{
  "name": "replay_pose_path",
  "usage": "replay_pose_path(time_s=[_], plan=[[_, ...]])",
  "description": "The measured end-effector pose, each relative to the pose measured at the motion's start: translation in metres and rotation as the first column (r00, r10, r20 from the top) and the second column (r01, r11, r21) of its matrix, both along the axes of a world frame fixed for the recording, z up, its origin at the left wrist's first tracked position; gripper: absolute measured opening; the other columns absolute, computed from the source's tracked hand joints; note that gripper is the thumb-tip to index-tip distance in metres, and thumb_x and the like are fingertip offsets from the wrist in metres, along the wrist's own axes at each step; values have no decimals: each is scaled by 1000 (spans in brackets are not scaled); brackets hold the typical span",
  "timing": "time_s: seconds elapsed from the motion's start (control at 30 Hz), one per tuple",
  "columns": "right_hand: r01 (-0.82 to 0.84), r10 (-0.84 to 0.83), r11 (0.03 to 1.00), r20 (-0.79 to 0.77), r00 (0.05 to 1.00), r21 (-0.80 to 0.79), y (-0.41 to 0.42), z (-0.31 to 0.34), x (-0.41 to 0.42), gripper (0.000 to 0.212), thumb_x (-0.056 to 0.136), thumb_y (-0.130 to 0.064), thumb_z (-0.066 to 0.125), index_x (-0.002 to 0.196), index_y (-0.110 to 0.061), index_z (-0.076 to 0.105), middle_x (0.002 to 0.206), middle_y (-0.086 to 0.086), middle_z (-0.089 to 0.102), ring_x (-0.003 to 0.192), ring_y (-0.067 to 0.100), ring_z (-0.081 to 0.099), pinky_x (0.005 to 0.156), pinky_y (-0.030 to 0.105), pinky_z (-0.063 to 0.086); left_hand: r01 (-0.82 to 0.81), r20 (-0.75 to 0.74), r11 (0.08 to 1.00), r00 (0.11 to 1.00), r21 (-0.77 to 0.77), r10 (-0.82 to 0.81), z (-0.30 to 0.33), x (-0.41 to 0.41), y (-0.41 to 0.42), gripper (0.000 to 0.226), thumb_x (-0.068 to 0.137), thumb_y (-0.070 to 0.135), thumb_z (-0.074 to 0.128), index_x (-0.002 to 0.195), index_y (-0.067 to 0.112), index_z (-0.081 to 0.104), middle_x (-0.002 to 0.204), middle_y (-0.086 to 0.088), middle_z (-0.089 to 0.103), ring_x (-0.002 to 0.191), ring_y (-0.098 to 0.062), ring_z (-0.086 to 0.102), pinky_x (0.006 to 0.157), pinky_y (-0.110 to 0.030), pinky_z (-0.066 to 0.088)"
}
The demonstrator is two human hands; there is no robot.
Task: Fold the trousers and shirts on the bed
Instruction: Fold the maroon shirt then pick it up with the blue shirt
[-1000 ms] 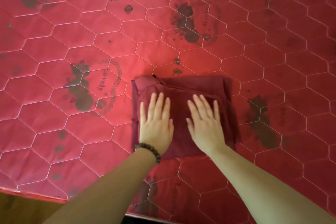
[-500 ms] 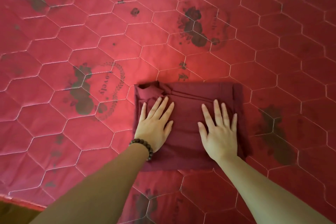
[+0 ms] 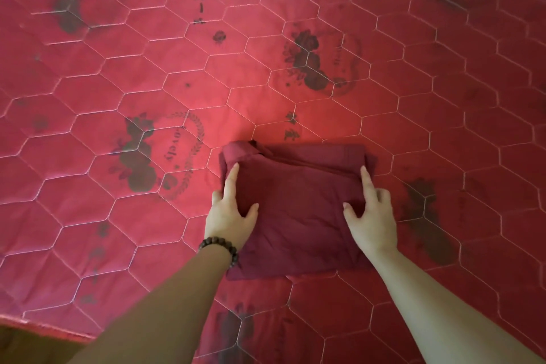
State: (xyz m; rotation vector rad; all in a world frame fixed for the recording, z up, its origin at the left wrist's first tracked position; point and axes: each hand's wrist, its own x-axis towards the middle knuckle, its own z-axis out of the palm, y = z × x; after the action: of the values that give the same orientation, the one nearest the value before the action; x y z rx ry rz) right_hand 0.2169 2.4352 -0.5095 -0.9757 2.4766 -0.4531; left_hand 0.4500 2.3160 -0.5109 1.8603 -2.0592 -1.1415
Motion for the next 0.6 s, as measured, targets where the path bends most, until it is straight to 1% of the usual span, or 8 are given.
replay_pose_path(time_s=[0.03,0.07,0.13,0.2,0.27,0.33,0.43,0.6], plan=[[1,-2,1000,44,999,16,1,2,1,82,89,-29,62,148,-48,7,107,1,43,76,18,58,70,31,51,21,-6,1000,1000,12,-21,0,1,0,93,82,32,67,138,65,1,88,0,49,63,-12,54,69,-29,46],[-9,6,999,72,997,37,3,4,2,83,91,-28,60,147,-51,5,102,0,42,66,16,56,66,30,50,54,-21,998,998,24,-54,1,2,1,91,82,30,67,138,64,4,84,0,52,66,-15,55,71,-29,46],[-63,58,997,99,993,49,7,7,6,78,93,-23,58,146,-52,9,99,-2,42,62,13,54,67,28,50,124,-44,992,992,28,-123,4,4,0,80,83,28,67,139,59,21,90,-1,56,77,-17,57,81,-29,46],[-115,112,993,100,989,25,10,13,10,64,94,-15,54,143,-48,30,100,-3,43,70,16,55,73,28,49,175,-44,984,984,3,-175,8,3,-2,57,83,27,69,133,46,47,100,-2,55,90,-20,58,91,-27,44],[-127,127,992,73,989,3,13,22,14,46,94,-9,51,129,-38,54,101,-1,45,79,24,59,75,30,49,226,-34,974,974,-12,-226,17,1,-3,41,83,26,69,123,34,61,106,1,51,102,-23,58,93,-21,38],[-124,124,992,29,992,-2,16,34,14,37,94,-9,50,120,-32,63,103,1,47,80,27,60,73,33,51,283,-16,959,959,5,-283,29,-5,-2,43,84,26,67,126,30,60,117,-2,51,112,-23,56,95,-20,36],[-104,105,993,18,994,-47,26,55,5,36,94,-7,50,120,-27,63,107,3,49,82,28,60,78,37,53,344,1,939,939,5,-344,50,-22,1,53,84,26,65,135,30,52,138,-8,45,121,-25,52,102,-25,37],[13,-14,996,-10,1000,-87,65,91,-41,36,94,-6,50,122,-24,63,111,5,49,94,29,60,86,38,51,410,-5,912,912,-34,-410,85,-79,24,62,83,26,66,141,32,45,147,-8,38,126,-26,49,102,-24,35]])
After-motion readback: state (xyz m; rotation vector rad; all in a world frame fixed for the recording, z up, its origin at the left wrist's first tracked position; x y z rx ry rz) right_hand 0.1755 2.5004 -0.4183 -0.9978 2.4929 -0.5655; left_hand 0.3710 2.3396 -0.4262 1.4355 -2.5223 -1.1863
